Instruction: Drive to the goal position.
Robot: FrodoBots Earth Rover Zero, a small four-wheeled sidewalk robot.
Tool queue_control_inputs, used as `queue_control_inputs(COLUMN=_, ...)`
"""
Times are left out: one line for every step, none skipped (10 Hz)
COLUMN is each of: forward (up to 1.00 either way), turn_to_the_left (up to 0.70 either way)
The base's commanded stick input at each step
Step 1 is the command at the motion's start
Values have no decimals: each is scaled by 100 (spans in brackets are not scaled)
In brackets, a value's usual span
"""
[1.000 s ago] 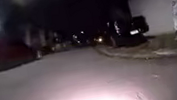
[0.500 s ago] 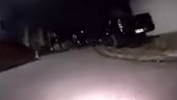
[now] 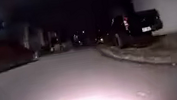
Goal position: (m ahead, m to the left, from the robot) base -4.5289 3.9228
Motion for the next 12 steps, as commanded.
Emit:
queue_control_inputs(forward=100, turn_to_the_left=0)
queue_control_inputs(forward=100, turn_to_the_left=0)
queue_control_inputs(forward=100, turn_to_the_left=0)
queue_control_inputs(forward=100, turn_to_the_left=0)
queue_control_inputs(forward=100, turn_to_the_left=0)
queue_control_inputs(forward=100, turn_to_the_left=0)
queue_control_inputs(forward=100, turn_to_the_left=0)
queue_control_inputs(forward=100, turn_to_the_left=0)
queue_control_inputs(forward=100, turn_to_the_left=0)
queue_control_inputs(forward=100, turn_to_the_left=0)
queue_control_inputs(forward=100, turn_to_the_left=0)
queue_control_inputs(forward=100, turn_to_the_left=0)
